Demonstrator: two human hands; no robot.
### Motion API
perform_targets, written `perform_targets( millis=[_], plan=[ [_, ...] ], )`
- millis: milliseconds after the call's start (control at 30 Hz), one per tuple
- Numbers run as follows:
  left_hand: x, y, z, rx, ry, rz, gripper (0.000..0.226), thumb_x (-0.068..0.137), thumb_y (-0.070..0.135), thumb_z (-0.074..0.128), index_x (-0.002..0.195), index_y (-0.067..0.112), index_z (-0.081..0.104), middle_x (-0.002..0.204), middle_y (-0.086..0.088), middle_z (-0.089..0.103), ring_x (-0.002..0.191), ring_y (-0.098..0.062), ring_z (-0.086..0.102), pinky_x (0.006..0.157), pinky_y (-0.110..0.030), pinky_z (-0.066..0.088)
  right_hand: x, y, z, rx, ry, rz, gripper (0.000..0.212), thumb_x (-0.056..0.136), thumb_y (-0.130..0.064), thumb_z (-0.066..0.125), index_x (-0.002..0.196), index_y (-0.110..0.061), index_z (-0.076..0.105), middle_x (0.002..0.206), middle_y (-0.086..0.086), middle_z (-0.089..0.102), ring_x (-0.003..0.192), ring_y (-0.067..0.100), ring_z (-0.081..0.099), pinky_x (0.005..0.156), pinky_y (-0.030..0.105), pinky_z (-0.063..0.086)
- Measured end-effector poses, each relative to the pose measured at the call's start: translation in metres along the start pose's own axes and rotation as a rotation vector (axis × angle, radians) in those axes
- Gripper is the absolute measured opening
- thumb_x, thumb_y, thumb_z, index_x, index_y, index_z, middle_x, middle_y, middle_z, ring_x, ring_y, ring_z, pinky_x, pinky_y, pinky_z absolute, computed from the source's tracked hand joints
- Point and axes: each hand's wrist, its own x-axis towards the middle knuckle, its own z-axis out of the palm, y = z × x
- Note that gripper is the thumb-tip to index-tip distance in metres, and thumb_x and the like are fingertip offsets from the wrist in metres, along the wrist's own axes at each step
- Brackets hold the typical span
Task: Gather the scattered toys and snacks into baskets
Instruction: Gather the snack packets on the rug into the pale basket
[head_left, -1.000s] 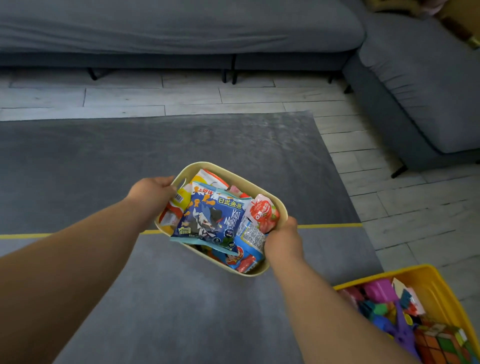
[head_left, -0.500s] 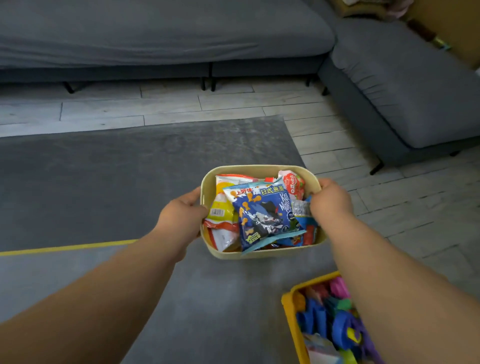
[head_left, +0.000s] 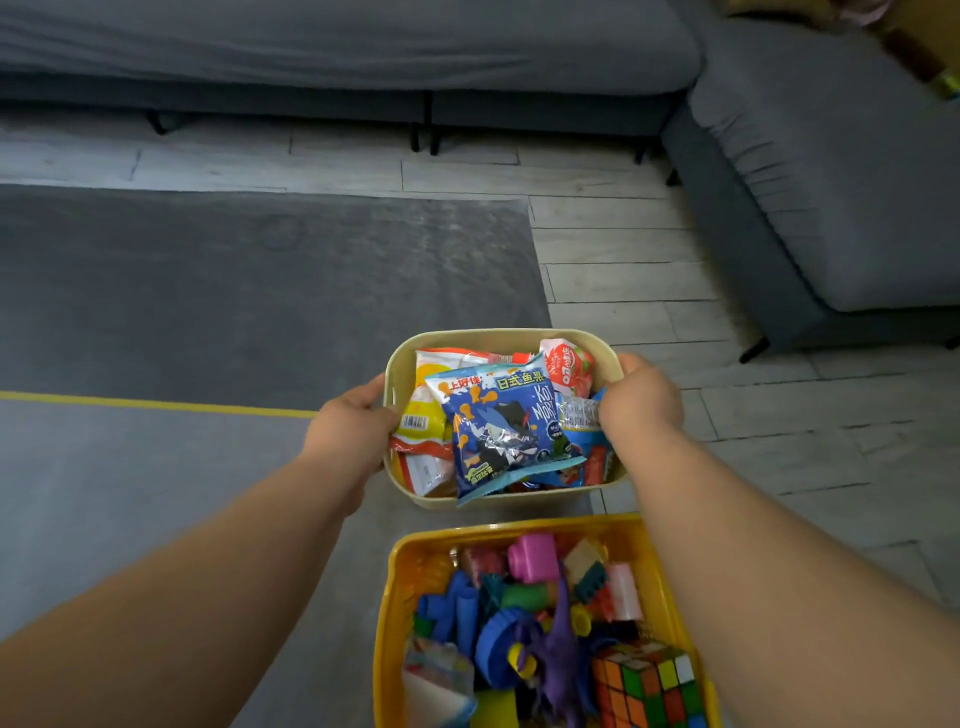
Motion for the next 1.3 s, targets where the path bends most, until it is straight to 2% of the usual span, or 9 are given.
perform_targets(
  millis=[67,267,500,667,833,967,1067,1167,1300],
  plan=[
    [0.000,-0.006,0.004,0.013,0.030,-0.009,0.038,0.096,0.014,0.051,0.126,0.034,0.063,0.094,-0.001,0.074,0.082,-0.021,0.072,0.073,-0.036,0.059,0.000,0.006,0.003,0.000,-0.006,-0.010,0.025,0.092,-0.012,0.044,0.107,-0.019,0.062,0.098,0.010,0.063,0.081,0.029,0.051,0.069,0.030,0.039],
    [0.001,-0.019,0.008,0.016,0.070,-0.032,0.037,0.098,0.016,0.050,0.130,0.031,0.061,0.091,-0.001,0.072,0.078,-0.016,0.070,0.059,-0.027,0.054,-0.001,0.015,0.019,-0.024,-0.039,-0.036,0.024,0.094,-0.014,0.043,0.110,-0.017,0.061,0.101,0.010,0.065,0.080,0.026,0.052,0.068,0.029,0.040],
    [0.008,-0.030,0.006,0.010,0.069,-0.015,0.037,0.099,0.016,0.050,0.132,0.029,0.060,0.101,-0.004,0.073,0.086,-0.020,0.070,0.072,-0.033,0.057,-0.002,0.018,0.029,0.026,-0.028,-0.011,0.027,0.092,-0.014,0.041,0.106,-0.019,0.062,0.100,0.012,0.065,0.091,0.034,0.060,0.080,0.042,0.052],
    [0.014,-0.032,0.001,0.007,0.103,-0.023,0.037,0.100,0.020,0.051,0.134,0.031,0.058,0.102,-0.002,0.072,0.088,-0.021,0.071,0.081,-0.041,0.059,-0.005,0.017,0.034,0.036,-0.025,-0.024,0.027,0.096,-0.015,0.037,0.109,-0.020,0.061,0.101,0.011,0.064,0.086,0.029,0.058,0.068,0.033,0.046],
    [0.017,-0.033,-0.002,0.023,0.084,-0.023,0.037,0.100,0.020,0.051,0.135,0.030,0.058,0.105,-0.004,0.071,0.089,-0.021,0.070,0.077,-0.038,0.058,-0.005,0.016,0.037,0.020,-0.014,-0.030,0.026,0.098,-0.016,0.037,0.112,-0.019,0.059,0.102,0.011,0.064,0.086,0.029,0.059,0.070,0.033,0.048],
    [0.018,-0.036,-0.003,0.052,0.080,-0.009,0.040,0.100,0.022,0.050,0.139,0.030,0.053,0.109,-0.004,0.071,0.092,-0.022,0.070,0.082,-0.042,0.059,-0.006,0.017,0.035,0.039,-0.042,-0.028,0.026,0.099,-0.018,0.038,0.115,-0.018,0.058,0.106,0.011,0.064,0.083,0.025,0.053,0.068,0.031,0.041],
    [0.011,-0.037,-0.003,0.057,0.072,-0.004,0.048,0.100,0.029,0.052,0.147,0.031,0.042,0.117,-0.001,0.067,0.103,-0.024,0.067,0.087,-0.043,0.057,-0.015,0.020,0.028,0.117,-0.121,-0.020,0.031,0.099,-0.025,0.039,0.127,-0.019,0.053,0.117,0.011,0.062,0.096,0.029,0.057,0.077,0.035,0.046],
    [-0.008,-0.044,-0.003,0.087,0.098,-0.008,0.064,0.097,0.043,0.052,0.154,0.029,0.026,0.137,0.001,0.054,0.126,-0.030,0.053,0.097,-0.045,0.047,-0.032,0.031,0.016,0.122,-0.166,0.014,0.049,0.099,-0.031,0.043,0.145,-0.020,0.033,0.137,0.009,0.052,0.119,0.031,0.052,0.091,0.038,0.044],
    [-0.052,-0.073,-0.006,0.128,0.054,-0.083,0.073,0.094,0.055,0.050,0.155,0.027,0.022,0.155,-0.004,0.038,0.137,-0.034,0.042,0.104,-0.049,0.039,-0.069,0.073,-0.003,0.115,-0.184,0.068,0.059,0.095,-0.041,0.047,0.147,-0.022,0.028,0.146,0.009,0.044,0.128,0.030,0.046,0.101,0.041,0.040]
  ],
)
